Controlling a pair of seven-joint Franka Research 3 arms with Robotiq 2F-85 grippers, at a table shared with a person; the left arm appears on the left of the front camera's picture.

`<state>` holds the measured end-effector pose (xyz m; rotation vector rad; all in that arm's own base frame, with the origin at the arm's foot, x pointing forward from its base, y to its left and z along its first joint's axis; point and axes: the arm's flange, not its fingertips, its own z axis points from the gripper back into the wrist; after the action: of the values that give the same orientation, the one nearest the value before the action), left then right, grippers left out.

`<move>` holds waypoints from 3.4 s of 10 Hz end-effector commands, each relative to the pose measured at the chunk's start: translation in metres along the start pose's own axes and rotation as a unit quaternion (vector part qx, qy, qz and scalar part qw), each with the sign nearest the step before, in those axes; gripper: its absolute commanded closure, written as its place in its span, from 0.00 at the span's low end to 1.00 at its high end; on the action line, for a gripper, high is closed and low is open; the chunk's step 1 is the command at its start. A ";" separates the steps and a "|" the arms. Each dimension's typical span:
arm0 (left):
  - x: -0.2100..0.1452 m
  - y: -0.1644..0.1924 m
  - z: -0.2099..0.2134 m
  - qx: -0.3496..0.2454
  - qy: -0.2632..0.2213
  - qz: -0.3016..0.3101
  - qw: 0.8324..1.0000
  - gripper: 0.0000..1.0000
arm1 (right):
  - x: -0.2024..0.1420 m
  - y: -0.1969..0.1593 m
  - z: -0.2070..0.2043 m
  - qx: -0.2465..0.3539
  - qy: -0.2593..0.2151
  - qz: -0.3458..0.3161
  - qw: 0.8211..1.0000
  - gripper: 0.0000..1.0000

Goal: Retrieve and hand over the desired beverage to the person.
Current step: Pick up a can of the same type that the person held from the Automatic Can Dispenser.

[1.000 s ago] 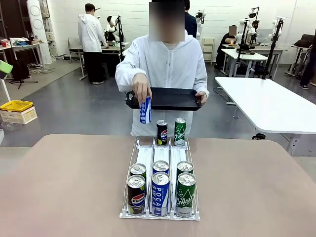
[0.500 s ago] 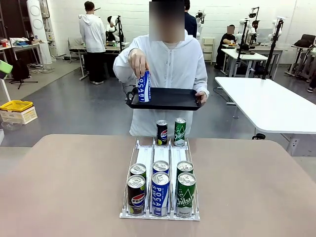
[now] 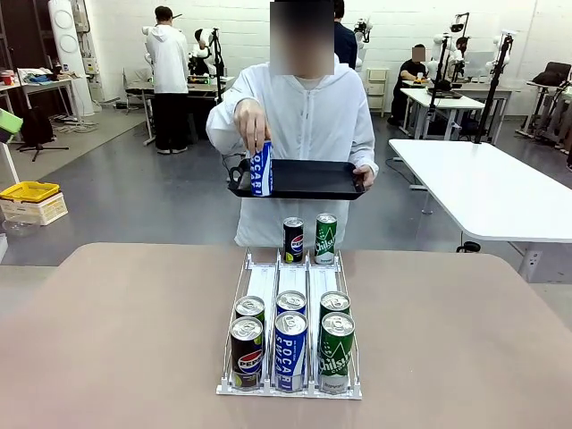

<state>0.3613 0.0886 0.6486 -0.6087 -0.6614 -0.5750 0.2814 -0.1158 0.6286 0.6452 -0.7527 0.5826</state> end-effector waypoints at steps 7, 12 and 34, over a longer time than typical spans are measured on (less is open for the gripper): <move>0.000 0.001 0.001 -0.005 -0.004 -0.007 1.000 0.00 | 0.002 -0.001 -0.001 0.011 -0.008 0.005 1.000 0.00; 0.000 0.001 0.001 -0.005 -0.004 -0.007 1.000 0.00 | 0.002 -0.001 -0.001 0.011 -0.008 0.005 1.000 0.00; 0.008 -0.249 -0.355 0.247 0.288 0.134 0.915 0.00 | 0.002 -0.001 -0.001 0.011 -0.008 0.005 1.000 0.00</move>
<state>0.3446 -0.3258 0.5120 -0.0533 -0.1204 -0.2912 0.2820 -0.1148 0.6291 0.6373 -0.7465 0.5806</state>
